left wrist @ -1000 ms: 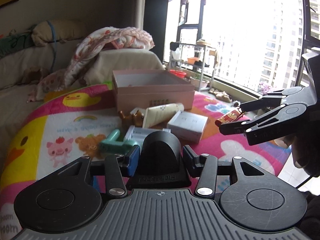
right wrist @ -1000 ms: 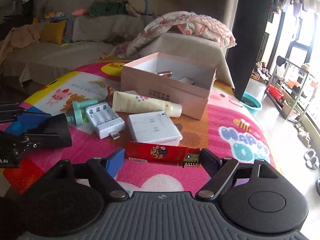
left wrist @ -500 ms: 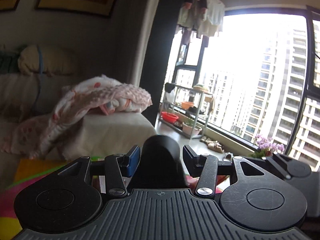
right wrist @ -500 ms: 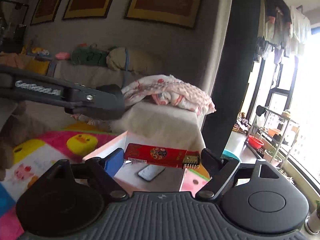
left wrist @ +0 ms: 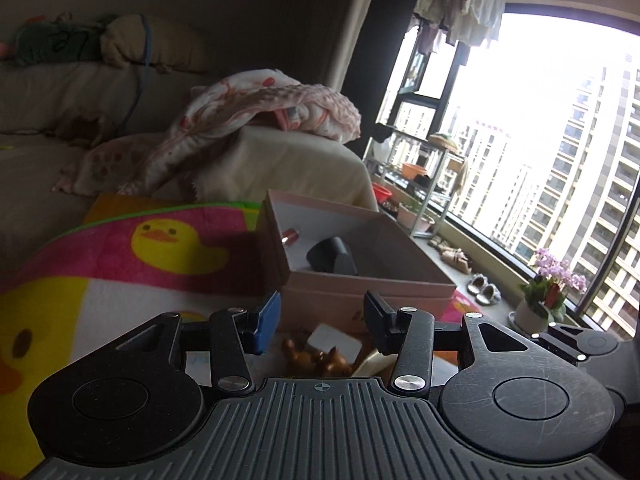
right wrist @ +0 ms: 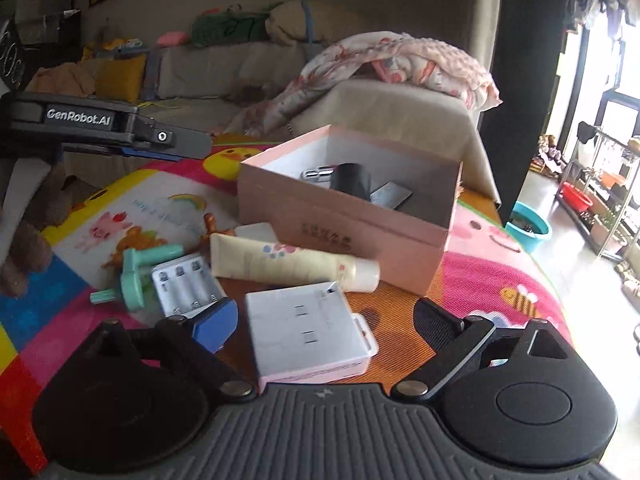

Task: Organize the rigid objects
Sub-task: 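Grasp the brown teddy figure with the left tool while the right tool grasps the white battery charger, then carry the teddy and battery charger into the pink box and open both tools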

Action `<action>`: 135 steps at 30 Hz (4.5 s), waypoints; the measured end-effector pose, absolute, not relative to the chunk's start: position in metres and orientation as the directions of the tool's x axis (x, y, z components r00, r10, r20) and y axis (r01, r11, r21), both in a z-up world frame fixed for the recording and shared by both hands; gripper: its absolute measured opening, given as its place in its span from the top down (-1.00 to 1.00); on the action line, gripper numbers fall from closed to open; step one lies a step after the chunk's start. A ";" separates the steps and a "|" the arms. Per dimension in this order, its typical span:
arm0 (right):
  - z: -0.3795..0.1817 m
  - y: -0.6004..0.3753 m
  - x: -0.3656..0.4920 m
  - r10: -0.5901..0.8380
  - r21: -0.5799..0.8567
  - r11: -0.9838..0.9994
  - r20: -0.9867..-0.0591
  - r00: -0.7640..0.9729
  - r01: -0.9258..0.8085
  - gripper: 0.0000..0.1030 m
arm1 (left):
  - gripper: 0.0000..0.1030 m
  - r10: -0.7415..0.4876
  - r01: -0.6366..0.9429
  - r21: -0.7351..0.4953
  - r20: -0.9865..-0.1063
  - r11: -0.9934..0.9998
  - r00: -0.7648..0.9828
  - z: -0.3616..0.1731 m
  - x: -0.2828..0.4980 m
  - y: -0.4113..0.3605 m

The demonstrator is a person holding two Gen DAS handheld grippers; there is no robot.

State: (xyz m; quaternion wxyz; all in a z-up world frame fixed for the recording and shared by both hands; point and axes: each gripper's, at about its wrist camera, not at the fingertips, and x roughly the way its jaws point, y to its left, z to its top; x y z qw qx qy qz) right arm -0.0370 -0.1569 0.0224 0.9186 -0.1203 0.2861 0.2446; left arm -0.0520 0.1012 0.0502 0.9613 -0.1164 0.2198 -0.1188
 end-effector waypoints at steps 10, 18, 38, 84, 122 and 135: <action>0.010 -0.088 -0.080 0.458 -0.212 0.725 -0.563 0.688 -0.655 -0.53 | 0.02 -0.165 0.029 -0.276 -0.485 0.961 0.859 0.036 -0.102 0.127; 0.002 -0.064 -0.043 0.436 -0.157 0.723 -0.651 0.621 -0.673 -0.09 | 0.02 -0.167 0.024 -0.273 -0.517 0.962 0.839 0.028 -0.105 0.124; -0.007 -0.180 -0.097 0.305 -0.123 0.869 -0.629 0.715 -0.479 -0.63 | 0.02 -0.292 0.282 -0.100 -0.521 0.954 0.802 0.036 -0.057 0.035; -0.017 -0.200 -0.085 0.357 0.029 0.894 -0.650 0.671 -0.448 -1.00 | 0.34 -0.347 0.283 -0.203 -0.605 0.937 0.716 -0.003 -0.069 0.045; 0.024 -0.200 -0.122 0.321 -0.138 0.848 -0.636 0.702 -0.512 0.08 | 0.36 -0.476 0.537 -0.066 -0.563 0.841 0.675 0.034 -0.128 0.010; 0.109 -0.188 0.011 0.263 -0.099 0.931 -0.484 0.834 -0.351 0.07 | 0.35 -0.374 0.339 -0.159 -0.419 0.927 0.827 0.112 0.059 0.047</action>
